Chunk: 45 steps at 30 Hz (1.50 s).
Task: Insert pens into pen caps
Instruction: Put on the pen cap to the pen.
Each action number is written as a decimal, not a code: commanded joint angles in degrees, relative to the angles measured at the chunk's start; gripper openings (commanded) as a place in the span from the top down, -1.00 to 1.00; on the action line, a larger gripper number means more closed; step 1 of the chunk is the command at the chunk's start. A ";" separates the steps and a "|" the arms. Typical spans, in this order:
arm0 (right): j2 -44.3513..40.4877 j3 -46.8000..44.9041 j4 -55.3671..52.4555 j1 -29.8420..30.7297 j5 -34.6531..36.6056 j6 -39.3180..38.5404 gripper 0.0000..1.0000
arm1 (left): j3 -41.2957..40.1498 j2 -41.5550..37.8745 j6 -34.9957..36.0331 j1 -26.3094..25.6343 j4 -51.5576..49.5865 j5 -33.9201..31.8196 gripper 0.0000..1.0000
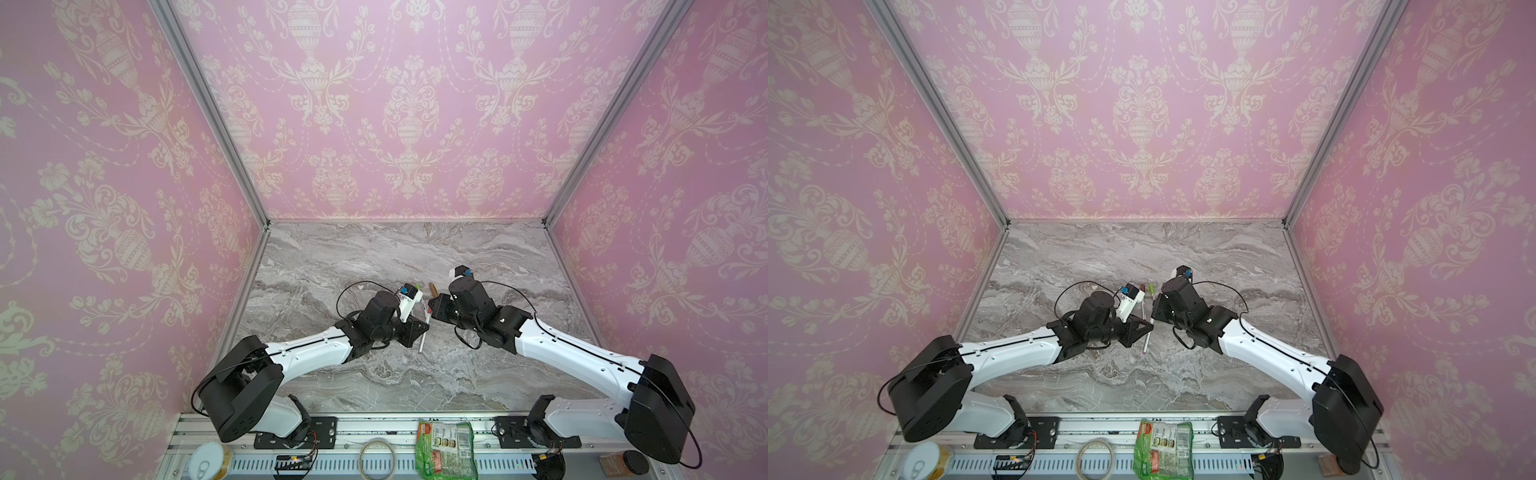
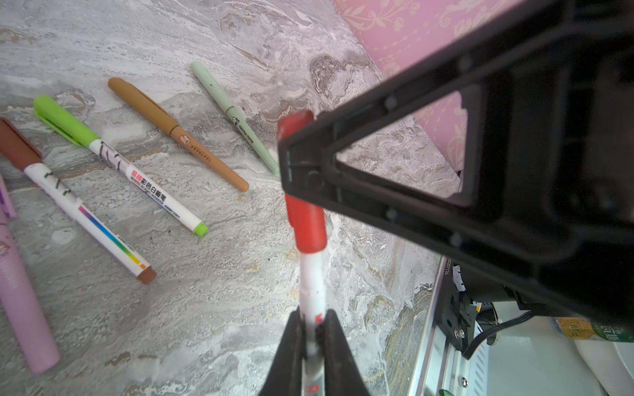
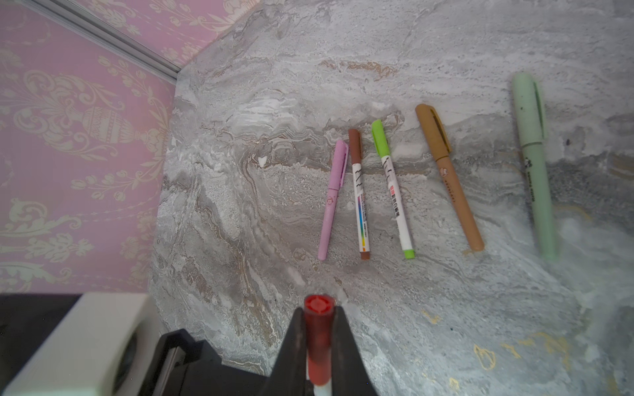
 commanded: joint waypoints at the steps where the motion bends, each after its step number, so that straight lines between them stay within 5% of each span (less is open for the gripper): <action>1: -1.19 -2.16 0.21 1.16 -0.96 -2.88 1.00 | 1.65 -2.71 -1.05 0.14 2.66 -2.21 1.00; 10: 0.96 -3.02 1.14 1.29 -7.96 -3.56 1.00 | 6.92 -2.90 8.47 0.75 -2.84 -8.12 1.00; 19: 6.08 -2.73 3.05 1.23 -16.69 -1.41 1.00 | 5.10 -1.82 11.78 1.45 8.33 -16.54 1.00; 29: 14.43 -6.74 11.78 1.36 -24.91 5.12 1.00 | 7.59 1.34 9.72 5.02 15.50 -15.22 1.00; 45: 14.37 -2.84 8.40 -0.74 -24.09 2.34 1.00 | 6.24 1.57 8.47 7.54 13.71 -12.79 1.00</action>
